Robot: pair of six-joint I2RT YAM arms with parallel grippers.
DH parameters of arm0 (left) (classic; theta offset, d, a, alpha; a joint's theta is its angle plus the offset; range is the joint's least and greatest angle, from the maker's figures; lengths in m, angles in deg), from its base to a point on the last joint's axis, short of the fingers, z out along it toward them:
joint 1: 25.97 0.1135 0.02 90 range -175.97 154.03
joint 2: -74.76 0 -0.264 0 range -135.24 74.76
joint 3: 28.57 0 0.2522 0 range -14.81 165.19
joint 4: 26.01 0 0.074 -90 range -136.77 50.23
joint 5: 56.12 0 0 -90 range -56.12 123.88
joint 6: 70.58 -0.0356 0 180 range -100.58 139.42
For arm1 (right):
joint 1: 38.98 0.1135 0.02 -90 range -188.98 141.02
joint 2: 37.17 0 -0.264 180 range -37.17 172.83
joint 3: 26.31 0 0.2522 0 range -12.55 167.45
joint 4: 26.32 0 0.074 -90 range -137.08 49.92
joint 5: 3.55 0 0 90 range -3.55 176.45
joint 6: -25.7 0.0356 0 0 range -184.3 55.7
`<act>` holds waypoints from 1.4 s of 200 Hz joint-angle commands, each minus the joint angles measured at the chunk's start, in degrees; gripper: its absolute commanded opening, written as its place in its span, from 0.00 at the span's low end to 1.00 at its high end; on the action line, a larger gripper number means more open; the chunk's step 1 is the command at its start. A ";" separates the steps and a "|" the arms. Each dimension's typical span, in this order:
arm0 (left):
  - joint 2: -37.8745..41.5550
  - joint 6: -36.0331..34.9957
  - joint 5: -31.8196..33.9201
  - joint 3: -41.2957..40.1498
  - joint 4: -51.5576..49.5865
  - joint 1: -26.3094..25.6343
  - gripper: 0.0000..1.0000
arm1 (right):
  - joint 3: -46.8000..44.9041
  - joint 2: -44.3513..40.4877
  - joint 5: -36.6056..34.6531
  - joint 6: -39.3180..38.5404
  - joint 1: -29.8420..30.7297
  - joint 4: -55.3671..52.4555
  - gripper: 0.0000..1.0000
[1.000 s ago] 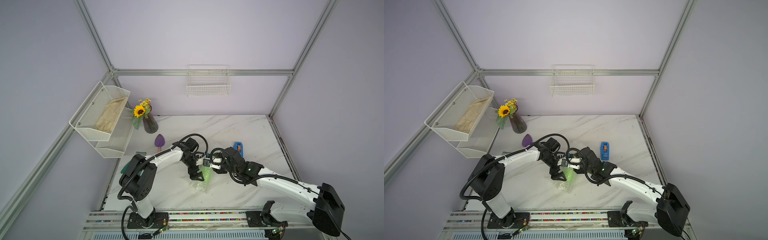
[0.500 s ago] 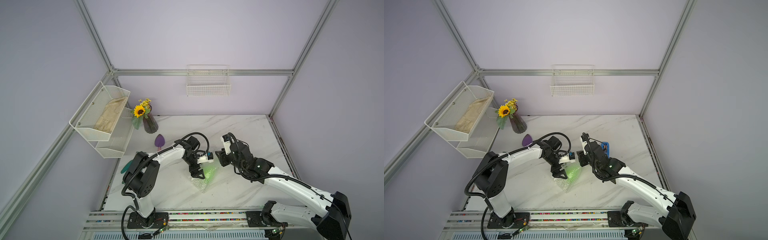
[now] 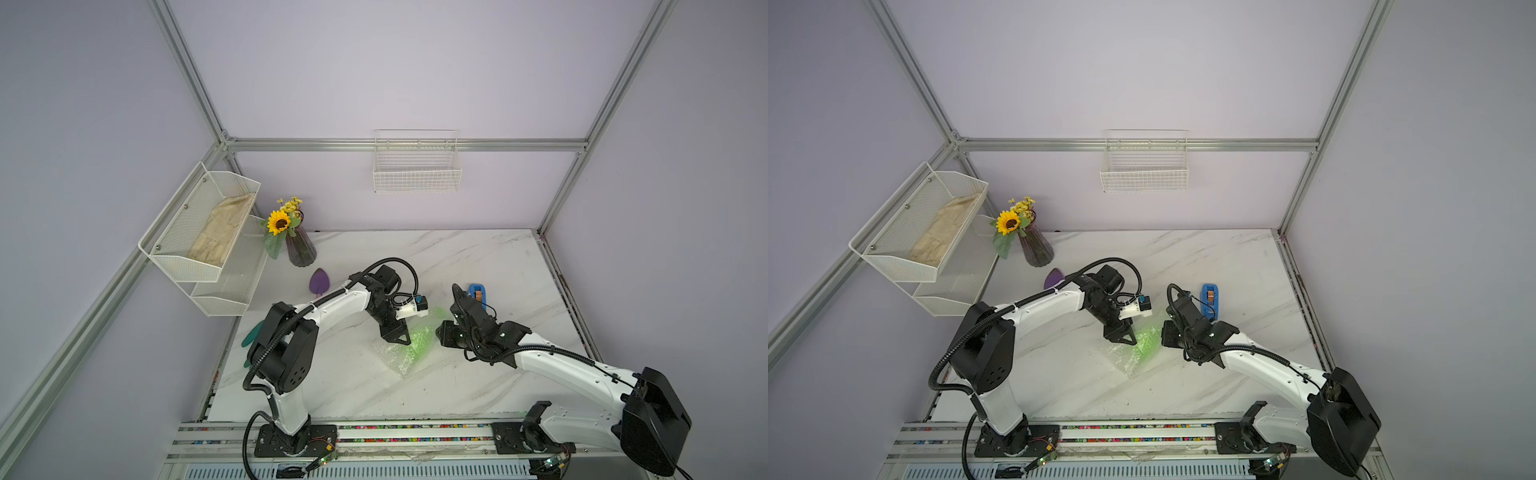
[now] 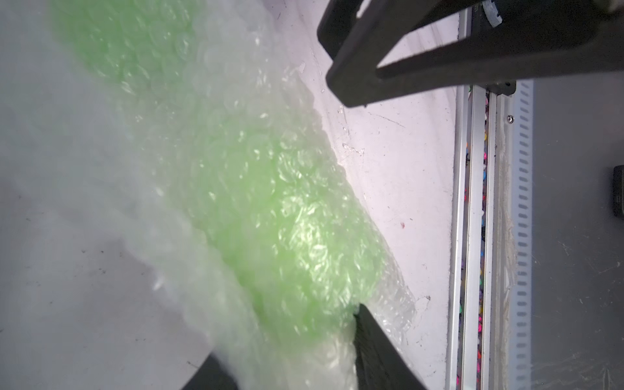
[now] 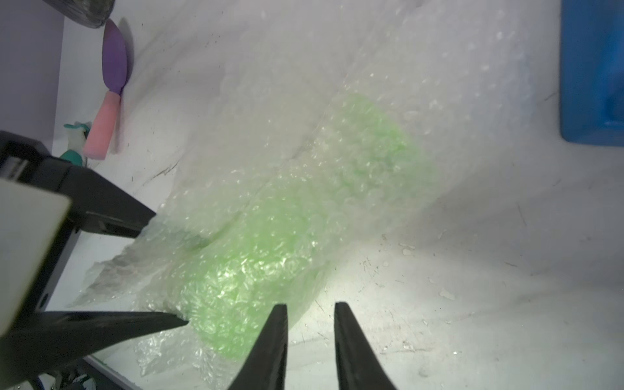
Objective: Wrap wine glasses in bubble wrap
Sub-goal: Pick up the bubble wrap from the center of the board.
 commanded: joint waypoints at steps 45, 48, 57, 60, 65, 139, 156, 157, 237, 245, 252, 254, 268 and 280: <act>-1.70 4.44 -3.31 8.39 -3.68 0.30 0.70 | -4.00 5.11 13.71 4.79 -0.32 14.00 0.24; -1.63 4.68 -3.47 8.52 -3.86 0.30 0.71 | -4.12 5.11 13.86 4.93 -0.32 14.39 0.24; -1.76 5.34 -3.77 8.70 -4.26 0.34 0.72 | -4.32 5.14 13.90 5.50 -0.32 15.13 0.24; -1.72 5.51 -3.79 8.76 -4.40 0.24 0.73 | -4.33 5.16 13.88 5.72 -0.32 15.43 0.23; -1.90 5.84 -3.85 8.82 -4.57 0.17 0.74 | -4.42 5.20 13.83 5.95 -0.32 15.75 0.23; -4.38 7.39 7.91 8.46 -5.77 -4.57 0.70 | -4.31 5.89 13.75 7.99 -0.32 19.81 0.20; -4.97 7.69 10.05 8.79 -5.61 -4.89 0.59 | -4.08 5.73 13.74 8.00 -0.36 19.49 0.19; -5.00 7.73 10.17 8.80 -5.65 -4.85 0.58 | -4.07 5.68 13.74 8.03 -0.34 19.46 0.19; -2.69 5.03 14.84 8.68 -6.95 -4.81 0.37 | -0.91 -4.06 2.25 7.24 -3.22 6.45 0.19; -2.33 4.43 15.25 8.65 -7.34 -4.82 0.36 | -0.15 -4.94 1.45 6.51 -4.10 5.33 0.20; -1.83 3.71 15.64 8.57 -7.69 -4.80 0.36 | 0.72 -5.44 0.60 5.53 -4.80 4.34 0.20; -1.69 3.49 15.74 8.48 -7.77 -4.81 0.36 | 0.83 -5.48 0.54 5.39 -4.85 4.20 0.20; -0.67 1.94 17.33 7.81 -8.34 -4.81 0.33 | 2.91 -5.15 -0.97 2.89 -6.44 1.91 0.21; 0.03 1.01 19.79 7.16 -8.98 -4.62 0.30 | 4.88 -4.21 -1.99 0.77 -8.66 -0.12 0.23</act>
